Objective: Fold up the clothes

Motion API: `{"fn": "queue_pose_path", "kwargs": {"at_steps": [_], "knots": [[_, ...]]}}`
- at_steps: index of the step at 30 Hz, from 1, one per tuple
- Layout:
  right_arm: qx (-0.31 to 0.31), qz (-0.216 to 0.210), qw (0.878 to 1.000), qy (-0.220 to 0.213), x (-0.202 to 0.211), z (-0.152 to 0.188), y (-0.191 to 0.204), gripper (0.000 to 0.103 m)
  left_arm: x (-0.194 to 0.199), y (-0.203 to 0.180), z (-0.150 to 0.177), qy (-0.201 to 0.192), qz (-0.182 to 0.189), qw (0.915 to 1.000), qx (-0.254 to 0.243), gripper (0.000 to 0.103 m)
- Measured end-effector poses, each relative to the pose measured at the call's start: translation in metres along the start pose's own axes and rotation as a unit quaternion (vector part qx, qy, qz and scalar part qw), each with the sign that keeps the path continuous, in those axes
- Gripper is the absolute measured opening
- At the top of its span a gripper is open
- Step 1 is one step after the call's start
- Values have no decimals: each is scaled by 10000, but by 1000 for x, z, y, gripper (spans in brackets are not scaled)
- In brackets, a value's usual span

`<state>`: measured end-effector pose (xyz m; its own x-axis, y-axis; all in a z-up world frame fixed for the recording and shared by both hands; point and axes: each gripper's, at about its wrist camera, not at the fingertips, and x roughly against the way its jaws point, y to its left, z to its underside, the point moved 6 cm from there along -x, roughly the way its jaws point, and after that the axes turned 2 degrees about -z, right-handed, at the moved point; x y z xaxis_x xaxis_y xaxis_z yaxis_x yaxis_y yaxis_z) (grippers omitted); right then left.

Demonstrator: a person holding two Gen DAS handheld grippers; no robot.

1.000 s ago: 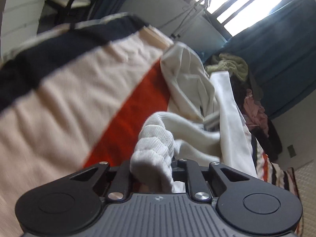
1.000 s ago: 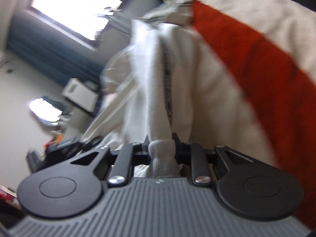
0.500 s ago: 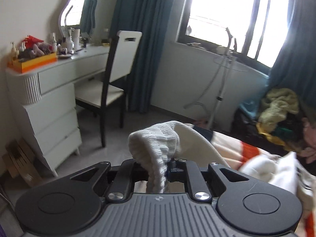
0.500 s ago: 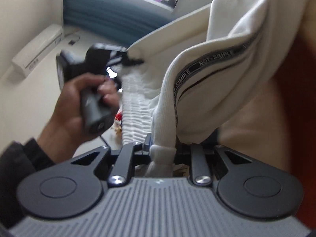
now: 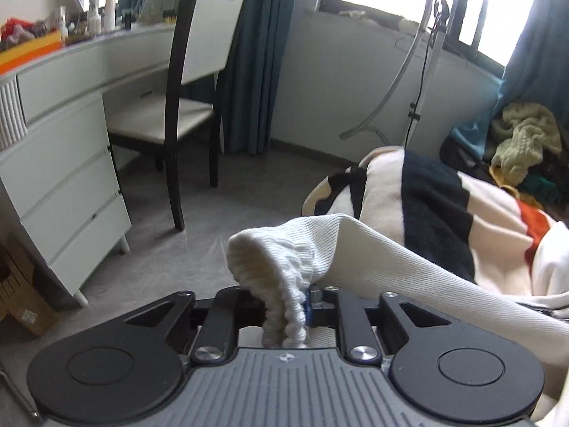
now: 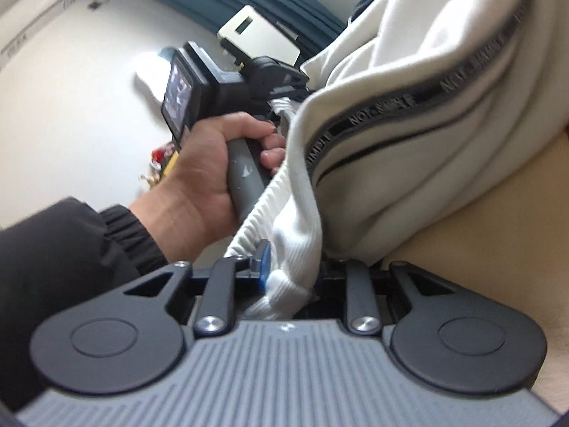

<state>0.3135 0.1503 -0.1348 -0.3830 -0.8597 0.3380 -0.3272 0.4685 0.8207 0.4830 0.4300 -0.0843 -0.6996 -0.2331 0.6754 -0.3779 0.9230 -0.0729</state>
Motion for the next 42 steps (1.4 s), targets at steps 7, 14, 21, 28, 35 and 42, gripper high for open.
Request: {"fn": "queue_pose_path", "kwargs": {"at_steps": [7, 14, 21, 28, 35, 42], "knots": [[-279, -374, 9957, 803, 18, 11, 26, 103, 96, -2, -5, -591, -343, 9976, -52, 73], [29, 8, 9985, 543, 88, 21, 51, 103, 229, -22, 8, -1093, -26, 9940, 30, 79], [1386, 604, 9881, -296, 201, 24, 92, 103, 337, -57, 56, -1379, 260, 9898, -236, 81], [2356, 1154, 9507, -1654, 313, 27, 111, 103, 417, -104, 128, -1564, 399, 9867, -198, 83], [3028, 1781, 8955, -2733, 392, 34, 95, 103, 455, -166, 214, -1867, 560, 9806, -205, 83], [3471, 2310, 8511, -3189, 434, 27, 53, 103, 476, -240, 286, -2007, 899, 9744, -467, 84]]}}
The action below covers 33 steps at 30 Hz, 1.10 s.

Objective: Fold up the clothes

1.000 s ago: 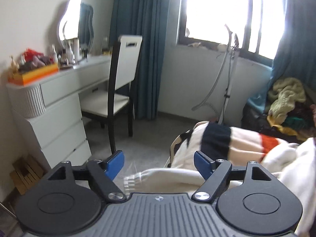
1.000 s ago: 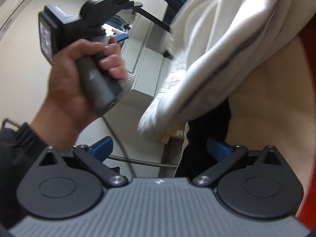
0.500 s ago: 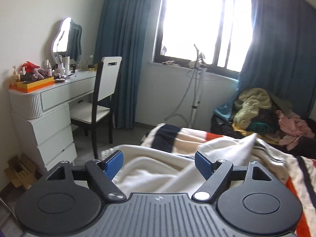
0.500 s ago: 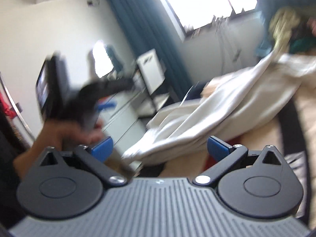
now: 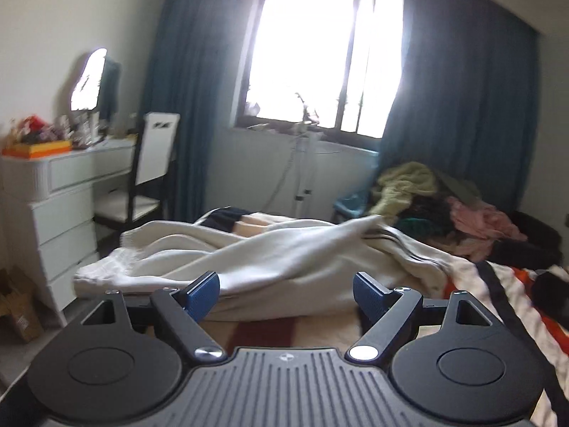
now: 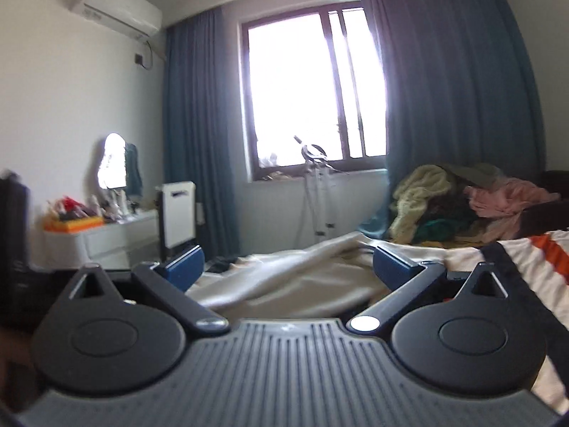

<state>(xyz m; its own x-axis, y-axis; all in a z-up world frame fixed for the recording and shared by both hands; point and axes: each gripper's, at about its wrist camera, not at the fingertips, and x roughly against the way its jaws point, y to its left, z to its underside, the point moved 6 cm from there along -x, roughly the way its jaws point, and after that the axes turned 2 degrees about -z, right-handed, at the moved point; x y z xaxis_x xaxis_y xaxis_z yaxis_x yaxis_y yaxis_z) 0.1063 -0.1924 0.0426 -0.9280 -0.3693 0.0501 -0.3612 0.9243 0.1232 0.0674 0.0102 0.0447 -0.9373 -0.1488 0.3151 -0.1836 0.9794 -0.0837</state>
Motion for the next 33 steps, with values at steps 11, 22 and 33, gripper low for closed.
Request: {"fn": "queue_pose_path", "kwargs": {"at_steps": [11, 22, 33], "knots": [[-404, 276, 9988, 29, -13, 48, -38, 103, -23, -30, 86, 224, -264, 9983, -474, 86], [-876, 740, 9929, 318, -15, 70, -58, 103, -75, -33, 93, 634, -249, 9948, -762, 86], [-1177, 1204, 9842, 555, -29, 90, -77, 103, -227, -75, 62, 1015, -314, 9870, -1202, 86]]}}
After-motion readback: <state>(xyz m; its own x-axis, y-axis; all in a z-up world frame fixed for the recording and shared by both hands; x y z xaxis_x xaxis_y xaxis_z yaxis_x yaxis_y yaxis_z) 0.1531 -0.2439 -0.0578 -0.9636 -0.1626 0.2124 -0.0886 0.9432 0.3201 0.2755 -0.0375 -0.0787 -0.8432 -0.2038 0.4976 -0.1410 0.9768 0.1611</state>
